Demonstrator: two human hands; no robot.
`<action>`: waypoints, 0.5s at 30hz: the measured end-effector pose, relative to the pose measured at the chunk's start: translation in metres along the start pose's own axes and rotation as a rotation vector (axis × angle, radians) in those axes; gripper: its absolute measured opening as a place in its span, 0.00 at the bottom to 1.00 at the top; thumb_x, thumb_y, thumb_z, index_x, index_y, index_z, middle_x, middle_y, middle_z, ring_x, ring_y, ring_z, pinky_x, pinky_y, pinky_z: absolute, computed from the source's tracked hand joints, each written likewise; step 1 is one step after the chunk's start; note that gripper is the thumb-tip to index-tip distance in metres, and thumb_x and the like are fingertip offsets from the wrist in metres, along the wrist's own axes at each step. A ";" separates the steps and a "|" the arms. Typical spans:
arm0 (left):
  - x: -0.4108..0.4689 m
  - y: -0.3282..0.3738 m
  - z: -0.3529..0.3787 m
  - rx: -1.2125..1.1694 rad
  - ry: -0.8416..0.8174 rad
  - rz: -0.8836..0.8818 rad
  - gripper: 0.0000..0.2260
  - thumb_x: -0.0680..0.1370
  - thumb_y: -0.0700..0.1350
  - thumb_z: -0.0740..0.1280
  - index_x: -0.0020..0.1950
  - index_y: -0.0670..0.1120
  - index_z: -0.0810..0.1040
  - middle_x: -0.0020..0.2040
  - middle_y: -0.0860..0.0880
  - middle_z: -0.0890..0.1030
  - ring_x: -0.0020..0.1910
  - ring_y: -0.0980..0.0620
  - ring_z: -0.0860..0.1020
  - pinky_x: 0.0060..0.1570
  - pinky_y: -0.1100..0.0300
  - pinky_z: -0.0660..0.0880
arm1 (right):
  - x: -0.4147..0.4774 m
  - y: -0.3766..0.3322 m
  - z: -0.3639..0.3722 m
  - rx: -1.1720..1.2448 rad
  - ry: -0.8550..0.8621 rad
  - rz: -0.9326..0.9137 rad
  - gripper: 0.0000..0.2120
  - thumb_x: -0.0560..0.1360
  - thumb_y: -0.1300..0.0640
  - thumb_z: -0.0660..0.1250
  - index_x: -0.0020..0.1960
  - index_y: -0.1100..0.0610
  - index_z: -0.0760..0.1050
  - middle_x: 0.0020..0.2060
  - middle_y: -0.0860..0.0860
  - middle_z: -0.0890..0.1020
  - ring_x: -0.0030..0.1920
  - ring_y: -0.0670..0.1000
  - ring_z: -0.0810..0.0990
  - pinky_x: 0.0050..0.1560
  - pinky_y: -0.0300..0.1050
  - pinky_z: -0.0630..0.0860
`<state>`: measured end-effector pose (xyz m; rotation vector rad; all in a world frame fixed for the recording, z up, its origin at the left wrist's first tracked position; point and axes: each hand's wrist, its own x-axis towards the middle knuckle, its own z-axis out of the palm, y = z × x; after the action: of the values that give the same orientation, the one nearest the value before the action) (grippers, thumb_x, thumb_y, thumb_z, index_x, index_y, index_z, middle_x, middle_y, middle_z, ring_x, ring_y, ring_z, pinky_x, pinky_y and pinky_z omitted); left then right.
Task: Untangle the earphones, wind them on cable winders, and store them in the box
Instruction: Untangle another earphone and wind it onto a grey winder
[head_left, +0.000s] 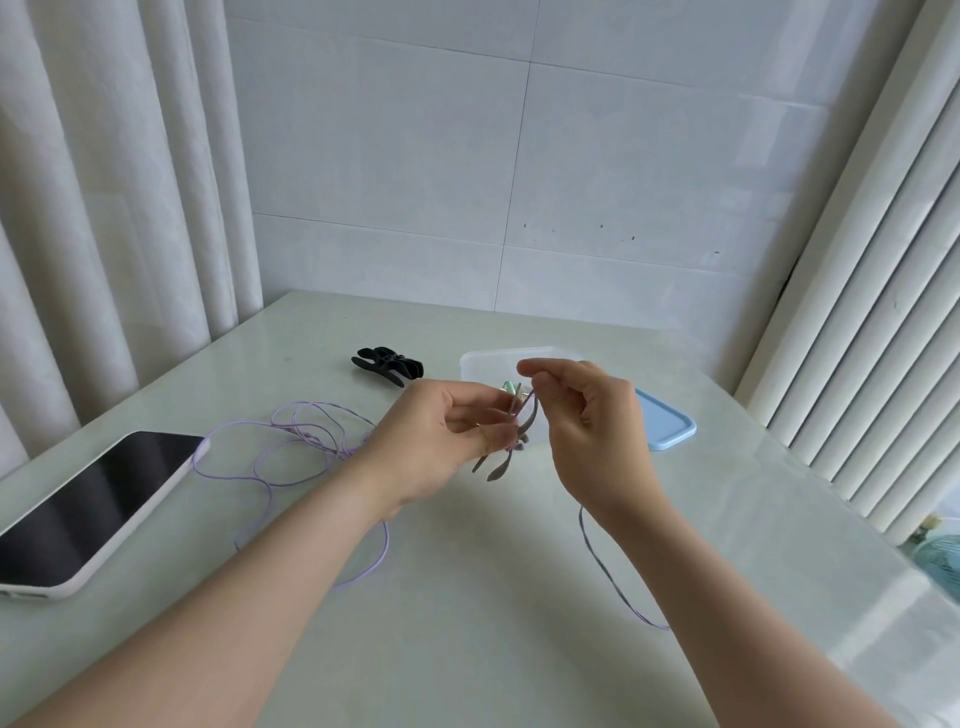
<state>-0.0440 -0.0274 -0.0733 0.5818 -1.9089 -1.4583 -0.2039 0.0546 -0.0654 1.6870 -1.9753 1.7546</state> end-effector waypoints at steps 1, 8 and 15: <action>0.000 -0.001 0.001 -0.002 0.002 0.013 0.11 0.79 0.39 0.75 0.61 0.46 0.85 0.53 0.46 0.88 0.53 0.52 0.87 0.48 0.70 0.78 | 0.000 0.000 0.000 0.013 -0.003 0.020 0.12 0.84 0.61 0.65 0.56 0.51 0.86 0.36 0.37 0.81 0.34 0.42 0.77 0.36 0.31 0.67; 0.002 0.005 0.014 -0.118 0.075 0.098 0.08 0.79 0.36 0.74 0.58 0.42 0.85 0.49 0.45 0.88 0.48 0.47 0.88 0.47 0.61 0.84 | 0.004 0.008 -0.006 -0.140 0.063 0.011 0.12 0.81 0.65 0.65 0.55 0.54 0.85 0.40 0.40 0.84 0.37 0.36 0.78 0.39 0.27 0.68; 0.005 0.010 0.011 -0.201 0.224 0.030 0.09 0.81 0.43 0.72 0.60 0.43 0.84 0.52 0.42 0.88 0.50 0.39 0.87 0.27 0.66 0.73 | 0.002 0.020 0.000 -0.381 -0.119 -0.021 0.10 0.84 0.56 0.62 0.48 0.53 0.80 0.35 0.48 0.79 0.40 0.54 0.75 0.43 0.47 0.71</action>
<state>-0.0554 -0.0204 -0.0640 0.5927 -1.5720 -1.4775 -0.2180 0.0492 -0.0781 1.7010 -2.1553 1.1936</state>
